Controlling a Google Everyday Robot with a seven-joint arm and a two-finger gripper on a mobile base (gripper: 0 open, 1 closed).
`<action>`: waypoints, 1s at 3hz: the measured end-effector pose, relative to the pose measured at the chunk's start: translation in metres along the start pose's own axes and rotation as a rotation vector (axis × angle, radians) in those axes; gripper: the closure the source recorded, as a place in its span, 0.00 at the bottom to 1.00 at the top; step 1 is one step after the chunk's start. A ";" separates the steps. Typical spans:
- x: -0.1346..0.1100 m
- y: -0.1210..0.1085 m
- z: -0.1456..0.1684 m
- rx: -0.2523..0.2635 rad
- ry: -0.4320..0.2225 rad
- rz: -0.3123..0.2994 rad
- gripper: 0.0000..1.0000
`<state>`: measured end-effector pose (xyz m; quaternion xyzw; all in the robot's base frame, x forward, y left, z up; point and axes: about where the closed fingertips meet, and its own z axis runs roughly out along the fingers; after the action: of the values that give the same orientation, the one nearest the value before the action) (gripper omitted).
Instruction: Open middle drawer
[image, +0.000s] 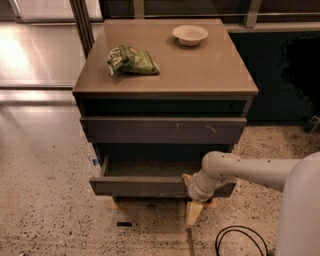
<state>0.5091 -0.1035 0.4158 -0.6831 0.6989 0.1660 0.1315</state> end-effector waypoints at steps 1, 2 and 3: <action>-0.001 0.000 -0.001 0.000 0.000 0.000 0.00; -0.010 0.040 -0.013 -0.049 -0.018 -0.042 0.00; -0.010 0.040 -0.013 -0.049 -0.018 -0.042 0.00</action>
Offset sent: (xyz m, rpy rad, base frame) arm -0.0600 0.0006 0.0215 0.0428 0.0086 0.0876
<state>0.4701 -0.0992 0.4340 -0.6992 0.6789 0.1866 0.1244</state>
